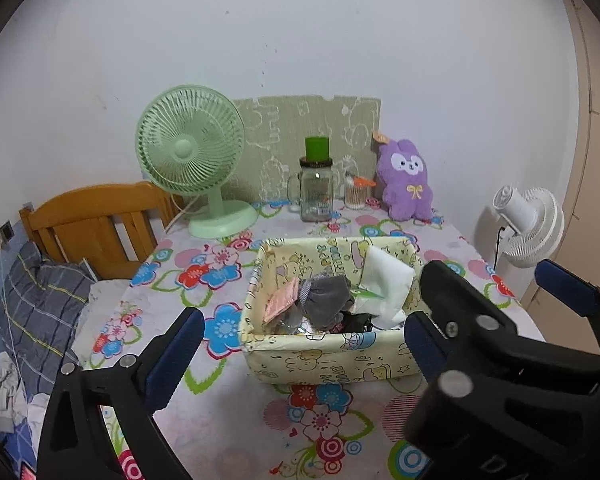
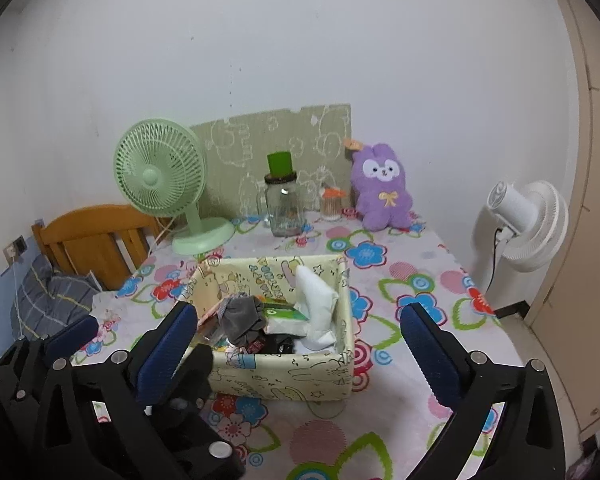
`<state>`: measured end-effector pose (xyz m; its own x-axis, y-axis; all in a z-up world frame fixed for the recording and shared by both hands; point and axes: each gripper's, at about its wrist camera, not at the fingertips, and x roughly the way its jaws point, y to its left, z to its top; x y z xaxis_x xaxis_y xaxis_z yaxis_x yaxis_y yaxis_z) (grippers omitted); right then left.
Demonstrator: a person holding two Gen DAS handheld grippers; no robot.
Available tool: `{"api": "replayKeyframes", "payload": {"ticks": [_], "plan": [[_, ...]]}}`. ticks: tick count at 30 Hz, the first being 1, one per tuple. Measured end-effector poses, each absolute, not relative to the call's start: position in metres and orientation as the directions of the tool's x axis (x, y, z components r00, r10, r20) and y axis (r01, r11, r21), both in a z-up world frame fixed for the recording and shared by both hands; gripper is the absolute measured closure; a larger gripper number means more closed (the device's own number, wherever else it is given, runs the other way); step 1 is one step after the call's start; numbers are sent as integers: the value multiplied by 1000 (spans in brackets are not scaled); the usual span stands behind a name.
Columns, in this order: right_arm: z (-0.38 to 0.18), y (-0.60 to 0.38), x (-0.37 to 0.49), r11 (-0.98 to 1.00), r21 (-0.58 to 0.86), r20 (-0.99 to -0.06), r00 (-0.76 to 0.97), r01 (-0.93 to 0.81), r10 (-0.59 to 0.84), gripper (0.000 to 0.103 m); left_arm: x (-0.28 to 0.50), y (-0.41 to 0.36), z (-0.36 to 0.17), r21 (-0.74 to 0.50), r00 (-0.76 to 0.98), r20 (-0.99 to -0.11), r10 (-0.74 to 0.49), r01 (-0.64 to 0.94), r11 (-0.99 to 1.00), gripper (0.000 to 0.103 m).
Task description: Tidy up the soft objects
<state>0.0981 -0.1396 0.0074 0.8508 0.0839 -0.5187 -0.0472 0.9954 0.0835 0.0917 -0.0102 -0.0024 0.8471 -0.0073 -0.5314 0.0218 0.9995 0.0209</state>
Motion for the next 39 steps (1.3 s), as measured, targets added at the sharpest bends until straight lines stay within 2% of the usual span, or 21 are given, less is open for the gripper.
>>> {"api": "replayKeyframes", "payload": {"ticks": [8, 19, 23, 39], "plan": [[23, -147, 69, 997, 69, -482, 874, -34, 63, 0, 62, -5, 11, 27, 880, -476, -4, 19, 999, 0], [36, -156, 31, 999, 30, -430, 902, -20, 31, 0, 32, 8, 16, -4, 893, -451, -6, 5, 1000, 0], [40, -163, 22, 999, 40, -414, 910, -10, 25, 0, 25, 13, 19, 19, 899, -436, 31, -25, 1000, 0], [41, -178, 8, 997, 66, -411, 912, 27, 2, 0, 11, 23, 28, -7, 913, -406, 49, -56, 998, 0]]}}
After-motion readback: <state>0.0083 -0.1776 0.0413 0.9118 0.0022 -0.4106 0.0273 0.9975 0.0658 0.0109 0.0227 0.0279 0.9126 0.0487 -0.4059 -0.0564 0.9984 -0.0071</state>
